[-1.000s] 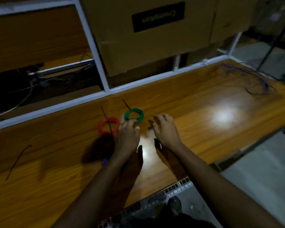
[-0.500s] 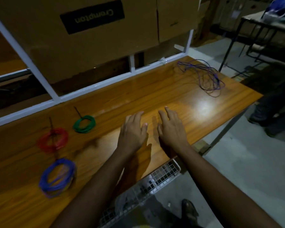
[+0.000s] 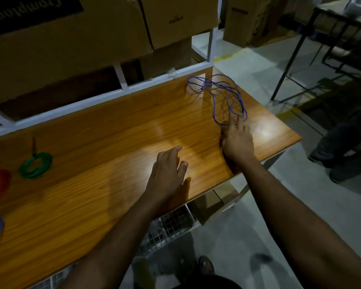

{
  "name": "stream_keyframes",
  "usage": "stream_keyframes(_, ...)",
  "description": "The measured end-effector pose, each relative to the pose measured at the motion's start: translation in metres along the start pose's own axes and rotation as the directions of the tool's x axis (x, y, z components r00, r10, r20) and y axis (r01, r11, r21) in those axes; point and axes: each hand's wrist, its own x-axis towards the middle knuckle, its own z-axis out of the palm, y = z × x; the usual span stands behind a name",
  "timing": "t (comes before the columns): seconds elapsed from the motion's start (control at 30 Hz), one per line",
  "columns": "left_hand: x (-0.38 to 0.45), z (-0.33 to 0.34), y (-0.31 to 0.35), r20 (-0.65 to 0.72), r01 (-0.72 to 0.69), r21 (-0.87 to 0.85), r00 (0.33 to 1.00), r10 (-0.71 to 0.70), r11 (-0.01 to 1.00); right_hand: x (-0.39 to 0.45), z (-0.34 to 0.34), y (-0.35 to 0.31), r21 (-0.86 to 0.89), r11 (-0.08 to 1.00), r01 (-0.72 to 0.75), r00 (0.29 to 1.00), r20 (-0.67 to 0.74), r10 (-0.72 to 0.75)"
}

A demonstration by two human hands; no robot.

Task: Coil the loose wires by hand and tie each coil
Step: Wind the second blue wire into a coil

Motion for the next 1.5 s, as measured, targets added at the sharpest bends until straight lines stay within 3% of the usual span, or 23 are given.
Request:
stream_keyframes(0.1, 0.002, -0.001, 0.000, -0.016, 0.017, 0.021, 1.000, -0.016, 1.000, 0.013, 0.008, 0.000, -0.128, 0.978, 0.163, 0.985, 0.073, -0.154)
stream_keyframes(0.23, -0.002, -0.008, -0.009, -0.071, 0.058, 0.024, 0.996, -0.056, 0.998, -0.015, 0.015, -0.042, -0.089, 0.921, 0.380, 0.925, 0.016, -0.380)
stream_keyframes(0.33, -0.010, -0.015, -0.024, -0.111, 0.074, 0.046, 0.991, -0.068, 0.996, -0.060, 0.015, -0.085, -0.056, 0.885, 0.461, 0.886, -0.030, -0.463)
stream_keyframes(0.4, -0.018, -0.023, -0.039, -0.147, 0.093, 0.060, 0.986, -0.083, 0.994, -0.089, 0.017, -0.111, -0.075, 0.824, 0.562, 0.822, -0.064, -0.566)
stream_keyframes(0.47, -0.030, -0.032, -0.054, -0.165, 0.124, 0.065, 0.980, -0.112, 0.990, -0.116, 0.018, -0.129, -0.097, 0.728, 0.679, 0.731, -0.004, -0.682)
stream_keyframes(0.6, -0.056, -0.041, -0.080, -0.176, 0.173, 0.129, 0.973, -0.149, 0.976, -0.147, 0.005, -0.147, 0.378, 0.742, 0.554, 0.792, 0.036, -0.610)
stream_keyframes(0.7, -0.069, -0.045, -0.087, -0.200, 0.224, 0.142, 0.960, -0.193, 0.964, -0.132, -0.005, -0.158, 0.564, 0.664, 0.491, 0.838, -0.096, -0.538)
stream_keyframes(0.8, -0.077, -0.051, -0.090, -0.261, 0.270, 0.070, 0.934, -0.244, 0.960, -0.101, -0.010, -0.175, 0.607, 0.671, 0.427, 0.902, -0.230, -0.365)
stream_keyframes(0.93, -0.088, -0.065, -0.098, -0.318, 0.275, 0.032, 0.914, -0.251, 0.961, -0.051, -0.013, -0.197, 0.628, 0.750, 0.207, 0.977, -0.168, -0.129)
stream_keyframes(1.03, -0.090, -0.078, -0.103, -0.328, 0.250, 0.046, 0.918, -0.222, 0.967, -0.016, -0.007, -0.202, 0.418, 0.899, 0.128, 0.985, 0.048, -0.163)
stream_keyframes(1.13, -0.087, -0.090, -0.103, -0.334, 0.233, 0.019, 0.918, -0.214, 0.972, -0.018, 0.000, -0.202, 0.497, 0.867, 0.029, 0.950, 0.255, -0.178)
stream_keyframes(1.27, -0.080, -0.097, -0.104, -0.355, 0.215, -0.038, 0.910, -0.214, 0.976, -0.059, 0.008, -0.200, 0.605, 0.787, 0.118, 0.946, 0.172, -0.274)
stream_keyframes(1.4, -0.071, -0.099, -0.104, -0.372, 0.187, 0.047, 0.915, -0.157, 0.981, -0.089, 0.014, -0.205, 0.595, 0.762, 0.256, 0.938, 0.037, -0.344)
stream_keyframes(1.5, -0.072, -0.092, -0.110, -0.354, 0.235, 0.093, 0.916, -0.189, 0.967, -0.086, 0.003, -0.206, 0.660, 0.718, 0.220, 0.975, -0.158, -0.153)
